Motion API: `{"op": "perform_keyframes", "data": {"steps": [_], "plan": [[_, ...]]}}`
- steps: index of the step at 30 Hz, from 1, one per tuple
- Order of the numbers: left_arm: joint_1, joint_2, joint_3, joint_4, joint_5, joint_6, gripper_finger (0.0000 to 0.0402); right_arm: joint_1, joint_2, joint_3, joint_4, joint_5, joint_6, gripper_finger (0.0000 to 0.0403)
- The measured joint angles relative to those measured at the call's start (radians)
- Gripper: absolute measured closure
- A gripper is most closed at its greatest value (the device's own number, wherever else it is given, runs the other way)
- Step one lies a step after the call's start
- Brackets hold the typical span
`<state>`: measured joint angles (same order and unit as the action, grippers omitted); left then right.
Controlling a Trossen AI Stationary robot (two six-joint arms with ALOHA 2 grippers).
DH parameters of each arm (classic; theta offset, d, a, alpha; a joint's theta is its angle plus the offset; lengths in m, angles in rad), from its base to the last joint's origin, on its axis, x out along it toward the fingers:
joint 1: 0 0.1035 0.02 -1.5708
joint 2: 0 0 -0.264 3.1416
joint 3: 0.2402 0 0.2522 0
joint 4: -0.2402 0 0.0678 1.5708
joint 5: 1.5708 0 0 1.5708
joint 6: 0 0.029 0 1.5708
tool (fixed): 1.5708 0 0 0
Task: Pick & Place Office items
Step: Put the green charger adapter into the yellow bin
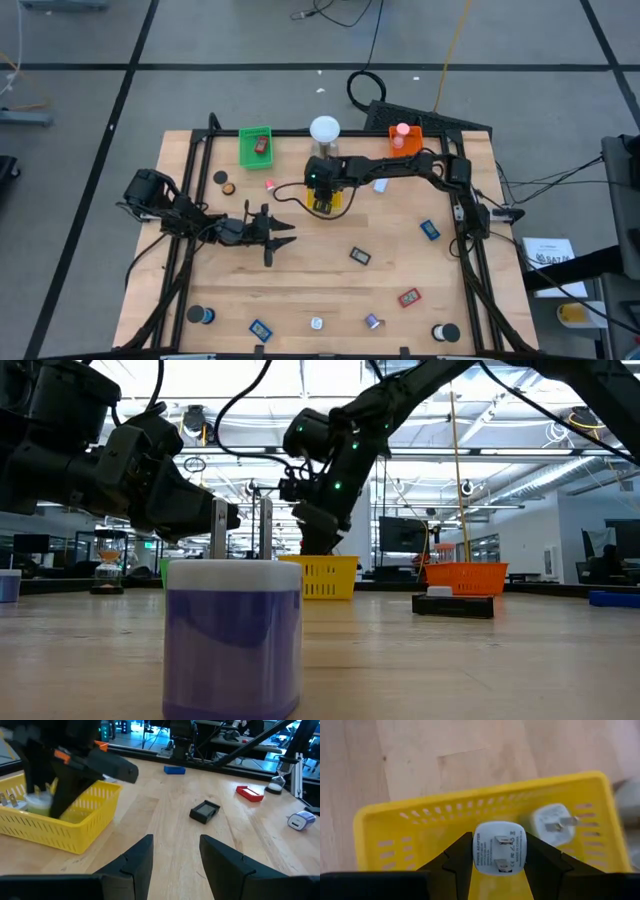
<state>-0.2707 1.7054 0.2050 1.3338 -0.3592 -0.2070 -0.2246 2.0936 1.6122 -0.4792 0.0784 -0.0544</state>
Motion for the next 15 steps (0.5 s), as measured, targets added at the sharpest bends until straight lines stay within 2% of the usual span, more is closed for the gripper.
{"op": "perform_keyframes", "data": {"steps": [15], "plan": [[0.0,0.0,0.0,0.0,0.001,-0.005,0.0241,-0.006,0.044,-0.001,0.04,-0.002,-0.045,0.0262]]}}
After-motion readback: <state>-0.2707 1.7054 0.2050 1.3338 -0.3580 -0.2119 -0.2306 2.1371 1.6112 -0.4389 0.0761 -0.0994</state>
